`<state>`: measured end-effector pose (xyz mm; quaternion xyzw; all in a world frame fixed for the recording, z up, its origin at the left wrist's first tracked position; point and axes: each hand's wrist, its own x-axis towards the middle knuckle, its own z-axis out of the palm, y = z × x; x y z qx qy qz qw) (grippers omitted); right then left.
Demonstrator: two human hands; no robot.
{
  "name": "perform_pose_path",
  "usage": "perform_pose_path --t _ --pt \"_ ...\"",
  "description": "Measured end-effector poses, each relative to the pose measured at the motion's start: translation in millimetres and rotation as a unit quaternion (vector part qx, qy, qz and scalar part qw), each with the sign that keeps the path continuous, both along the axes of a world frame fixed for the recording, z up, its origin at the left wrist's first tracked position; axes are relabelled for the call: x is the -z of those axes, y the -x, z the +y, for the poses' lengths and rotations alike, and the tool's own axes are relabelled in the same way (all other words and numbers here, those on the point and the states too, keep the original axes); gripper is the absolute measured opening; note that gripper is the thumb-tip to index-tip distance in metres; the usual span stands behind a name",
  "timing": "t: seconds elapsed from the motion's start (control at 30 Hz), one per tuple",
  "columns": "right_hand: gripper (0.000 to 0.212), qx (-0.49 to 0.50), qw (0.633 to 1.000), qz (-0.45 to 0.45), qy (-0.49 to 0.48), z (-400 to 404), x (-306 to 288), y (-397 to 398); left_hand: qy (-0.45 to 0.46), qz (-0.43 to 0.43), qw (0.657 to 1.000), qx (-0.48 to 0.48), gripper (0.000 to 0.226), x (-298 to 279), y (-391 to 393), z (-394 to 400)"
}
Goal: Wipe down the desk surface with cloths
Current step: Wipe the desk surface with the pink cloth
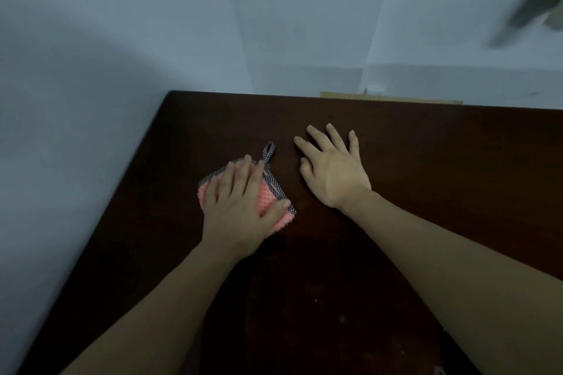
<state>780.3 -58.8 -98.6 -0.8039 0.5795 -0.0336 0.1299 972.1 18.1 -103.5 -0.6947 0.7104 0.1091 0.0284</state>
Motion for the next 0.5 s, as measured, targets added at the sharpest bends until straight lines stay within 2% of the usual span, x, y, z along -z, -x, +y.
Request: perform_pose_path --t 0.2,0.5 --pt "0.053 -0.005 1.000 0.005 0.006 0 1 1 -0.004 -0.019 1.000 0.012 0.097 -4 0 -19" --pt "0.061 -0.049 0.995 0.067 -0.060 35 -12 49 -0.023 -0.005 0.996 0.080 0.089 -3 3 55"
